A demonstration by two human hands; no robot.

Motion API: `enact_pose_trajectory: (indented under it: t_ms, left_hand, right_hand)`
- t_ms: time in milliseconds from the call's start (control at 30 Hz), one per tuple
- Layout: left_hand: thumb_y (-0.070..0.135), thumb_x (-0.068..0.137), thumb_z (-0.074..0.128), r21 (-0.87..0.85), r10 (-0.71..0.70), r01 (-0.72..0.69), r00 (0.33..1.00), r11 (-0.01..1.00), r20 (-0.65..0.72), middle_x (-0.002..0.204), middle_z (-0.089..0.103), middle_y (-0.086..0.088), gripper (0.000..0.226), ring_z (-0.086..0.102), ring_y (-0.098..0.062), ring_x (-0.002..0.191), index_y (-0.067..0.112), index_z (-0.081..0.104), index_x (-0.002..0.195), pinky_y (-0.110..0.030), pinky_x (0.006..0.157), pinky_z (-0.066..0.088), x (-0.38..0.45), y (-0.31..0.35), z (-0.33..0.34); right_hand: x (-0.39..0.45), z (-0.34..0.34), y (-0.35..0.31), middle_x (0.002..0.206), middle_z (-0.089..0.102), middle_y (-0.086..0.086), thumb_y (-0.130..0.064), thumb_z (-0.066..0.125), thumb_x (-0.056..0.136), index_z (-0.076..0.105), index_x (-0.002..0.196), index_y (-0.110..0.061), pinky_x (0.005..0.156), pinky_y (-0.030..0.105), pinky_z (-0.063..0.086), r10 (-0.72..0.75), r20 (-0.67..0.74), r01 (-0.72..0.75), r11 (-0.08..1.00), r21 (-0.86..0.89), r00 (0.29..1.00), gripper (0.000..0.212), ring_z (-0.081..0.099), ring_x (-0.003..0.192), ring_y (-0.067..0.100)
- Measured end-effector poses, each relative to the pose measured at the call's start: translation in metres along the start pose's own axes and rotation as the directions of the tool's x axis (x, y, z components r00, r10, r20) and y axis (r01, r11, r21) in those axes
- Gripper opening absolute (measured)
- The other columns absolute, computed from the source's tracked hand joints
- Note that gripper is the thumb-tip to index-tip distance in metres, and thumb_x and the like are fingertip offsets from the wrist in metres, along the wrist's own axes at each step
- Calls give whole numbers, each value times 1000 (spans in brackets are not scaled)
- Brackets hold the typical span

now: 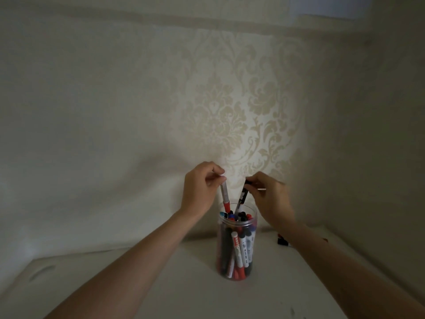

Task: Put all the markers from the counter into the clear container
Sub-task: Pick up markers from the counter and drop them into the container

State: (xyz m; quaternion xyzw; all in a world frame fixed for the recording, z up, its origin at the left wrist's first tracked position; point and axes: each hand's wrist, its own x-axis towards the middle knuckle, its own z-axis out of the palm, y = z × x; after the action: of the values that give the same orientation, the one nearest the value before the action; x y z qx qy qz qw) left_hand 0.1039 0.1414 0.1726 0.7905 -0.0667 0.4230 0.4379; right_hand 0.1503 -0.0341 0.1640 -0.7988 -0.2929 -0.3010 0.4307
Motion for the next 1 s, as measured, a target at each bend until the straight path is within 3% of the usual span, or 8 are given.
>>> enact_pose_trajectory:
  t_ms: [100,233,400,500,667,767,933,1000]
  left_hand:
    - [-2,83,74,24,15,-15,1000,1000,-7,94,73,-6,9,73,-13,86,3,70,90,-12,79,56,1,-3,8]
    - [3,83,76,123,85,-87,996,989,22,93,72,-5,9,72,-15,81,5,70,90,-20,76,59,11,0,14]
    - [4,83,76,172,154,-165,985,971,76,92,68,-1,9,71,-17,81,7,68,87,-26,77,60,14,0,17]
    - [7,84,76,158,116,-126,991,979,66,93,69,-3,9,71,-16,80,7,68,87,-23,76,59,15,-3,17]
    - [8,85,76,41,12,-11,1000,999,-27,93,71,-2,7,71,-11,78,8,70,88,-10,70,55,20,-5,18]
    - [6,85,75,-12,-8,8,999,1000,-33,93,71,-3,7,72,-9,79,7,69,86,-8,71,54,20,-4,21]
    - [8,82,78,54,-64,57,989,997,131,94,74,-4,9,74,-15,78,8,69,84,-12,70,57,13,-8,31]
    - [10,83,78,148,-67,30,965,989,252,89,76,-4,6,74,-16,78,8,72,84,-24,76,60,6,-10,35]
  right_hand:
    - [10,8,-3,89,73,1,-14,68,85,68,94,-11,69,11,50,50,17,-49,997,-55,999,10,67,76,11]
    - [33,18,-12,89,73,8,-17,67,85,68,95,-9,76,33,57,93,92,-74,980,-185,991,13,67,77,21]
    - [19,39,-5,91,70,5,-30,64,86,68,97,-15,77,34,57,226,329,-51,884,-464,917,19,66,78,19]
    - [2,32,4,107,64,2,-40,56,89,71,100,-22,89,38,48,169,331,38,844,-536,928,25,56,100,20]
    - [3,12,7,117,59,1,-50,45,92,70,103,-25,97,44,37,207,376,34,839,-543,903,38,47,113,21]
    - [4,1,7,111,63,0,-52,53,87,73,94,-21,96,41,43,221,397,-69,929,-363,891,38,55,105,18]
    - [-9,-4,3,114,65,-2,-41,57,89,71,102,-24,86,26,44,213,470,-104,963,-247,856,26,57,101,13]
    - [-14,-3,5,114,66,-2,-37,58,88,70,105,-25,84,22,39,190,454,-86,967,-238,870,23,58,100,12]
